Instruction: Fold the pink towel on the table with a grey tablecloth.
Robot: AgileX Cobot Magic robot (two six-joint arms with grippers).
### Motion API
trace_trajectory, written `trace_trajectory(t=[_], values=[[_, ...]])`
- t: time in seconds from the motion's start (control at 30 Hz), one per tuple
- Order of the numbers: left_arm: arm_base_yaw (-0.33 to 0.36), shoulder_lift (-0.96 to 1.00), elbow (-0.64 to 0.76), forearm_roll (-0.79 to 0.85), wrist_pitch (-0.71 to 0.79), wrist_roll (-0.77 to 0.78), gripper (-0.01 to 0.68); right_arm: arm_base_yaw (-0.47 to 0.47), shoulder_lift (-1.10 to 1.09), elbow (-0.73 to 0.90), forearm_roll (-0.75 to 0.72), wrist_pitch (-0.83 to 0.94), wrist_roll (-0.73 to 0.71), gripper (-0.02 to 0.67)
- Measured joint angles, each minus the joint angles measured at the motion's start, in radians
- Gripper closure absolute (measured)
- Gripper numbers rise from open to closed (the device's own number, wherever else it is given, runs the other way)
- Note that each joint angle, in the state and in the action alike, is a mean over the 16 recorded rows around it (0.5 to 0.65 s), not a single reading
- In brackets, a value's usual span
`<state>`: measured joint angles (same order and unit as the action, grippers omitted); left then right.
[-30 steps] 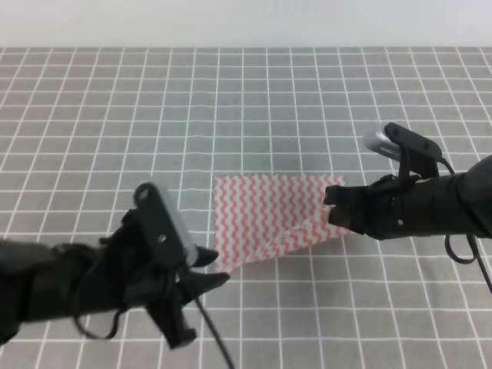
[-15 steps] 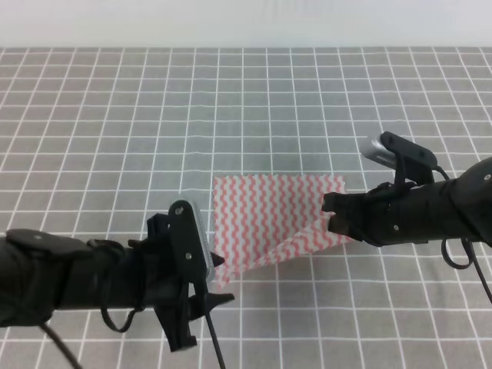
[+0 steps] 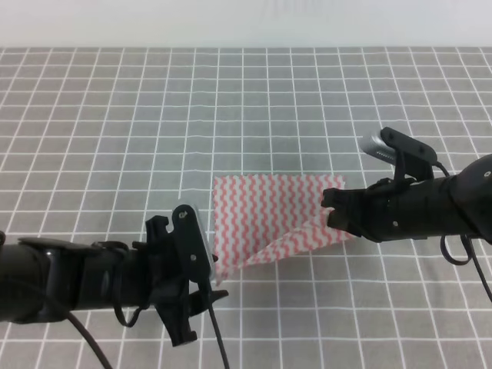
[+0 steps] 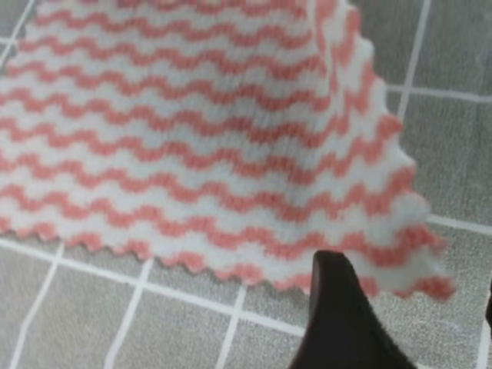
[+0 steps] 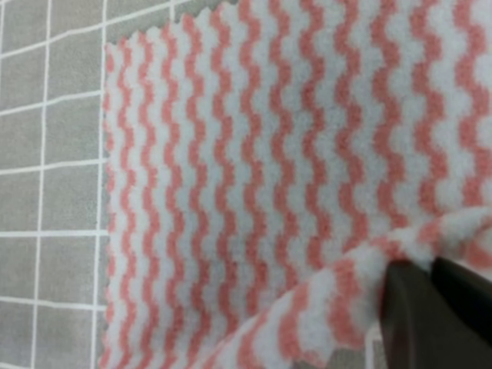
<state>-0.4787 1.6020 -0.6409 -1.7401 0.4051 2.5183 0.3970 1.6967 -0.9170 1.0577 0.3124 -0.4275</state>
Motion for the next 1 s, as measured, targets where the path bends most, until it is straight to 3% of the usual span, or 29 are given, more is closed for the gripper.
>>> trace_trajectory(t=[0.37,1.0], values=[[0.000,0.004,0.000,-0.037,-0.002,0.068,0.350,0.000,-0.001,-0.003,-0.001,-0.001,0.000,0.664],[0.000,0.051,-0.023,-0.035,-0.010,0.085,0.576,0.000,0.000,-0.003,-0.005,-0.002,-0.002,0.664]])
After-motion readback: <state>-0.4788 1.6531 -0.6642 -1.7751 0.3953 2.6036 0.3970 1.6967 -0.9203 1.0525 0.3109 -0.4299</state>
